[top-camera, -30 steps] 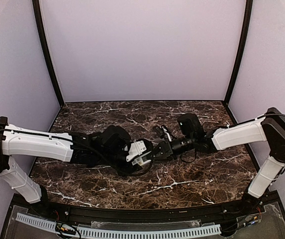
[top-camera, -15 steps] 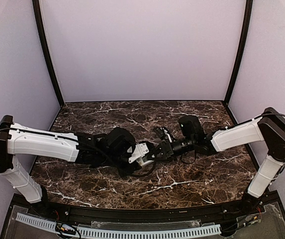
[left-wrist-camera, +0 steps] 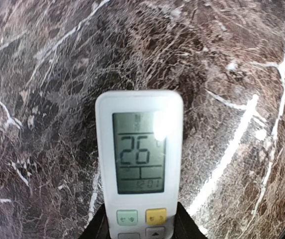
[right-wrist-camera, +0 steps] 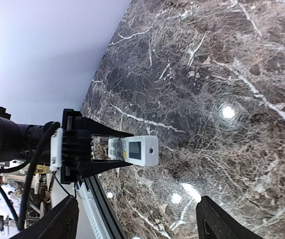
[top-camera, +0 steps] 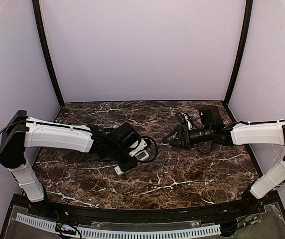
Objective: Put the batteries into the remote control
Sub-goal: Place the remote control at the center of the board.
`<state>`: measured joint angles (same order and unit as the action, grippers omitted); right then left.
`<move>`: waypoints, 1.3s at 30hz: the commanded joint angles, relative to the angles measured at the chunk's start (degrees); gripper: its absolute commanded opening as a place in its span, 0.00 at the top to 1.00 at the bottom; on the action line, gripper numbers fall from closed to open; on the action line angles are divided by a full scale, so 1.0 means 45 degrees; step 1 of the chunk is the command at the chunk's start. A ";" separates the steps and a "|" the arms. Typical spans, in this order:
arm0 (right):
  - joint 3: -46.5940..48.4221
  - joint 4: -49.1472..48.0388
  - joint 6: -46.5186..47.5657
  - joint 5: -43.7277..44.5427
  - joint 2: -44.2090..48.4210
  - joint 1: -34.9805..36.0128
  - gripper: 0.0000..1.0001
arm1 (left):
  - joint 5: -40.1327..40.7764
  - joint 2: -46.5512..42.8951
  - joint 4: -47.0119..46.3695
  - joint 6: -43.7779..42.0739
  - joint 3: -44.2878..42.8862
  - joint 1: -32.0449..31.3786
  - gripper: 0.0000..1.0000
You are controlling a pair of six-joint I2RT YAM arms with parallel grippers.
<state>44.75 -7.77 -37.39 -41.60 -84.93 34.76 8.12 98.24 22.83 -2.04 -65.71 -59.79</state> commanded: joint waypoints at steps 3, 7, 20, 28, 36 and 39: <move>-0.0431 0.1650 0.1455 0.1287 0.1037 -0.0518 0.19 | -0.0080 0.1606 0.2616 0.2575 -0.1786 0.0552 0.82; -0.0586 0.1672 0.1607 0.1137 0.1157 -0.0602 0.19 | -0.0487 0.2227 0.2939 0.3188 -0.2230 0.0897 0.82; -0.0430 0.1968 0.2099 0.0925 0.1184 -0.0616 0.18 | -0.0938 0.3469 0.3082 0.3442 -0.2729 0.1394 0.74; -0.0081 0.2546 0.2449 0.1002 0.1537 -0.0670 0.18 | -0.1247 0.3409 0.3177 0.3300 -0.2972 0.1432 0.35; 0.0349 0.3333 0.2939 0.1207 0.2506 -0.1020 0.07 | -0.1287 0.1915 0.3182 0.3115 -0.3640 0.1607 0.02; 0.0496 0.3724 0.3122 0.1315 0.2958 -0.1301 0.03 | -0.1433 0.1020 0.2807 0.3259 -0.3423 0.2046 0.01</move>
<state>44.95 6.48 -25.28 -36.97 -74.50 30.52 2.39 110.85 35.68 12.45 -80.20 -52.93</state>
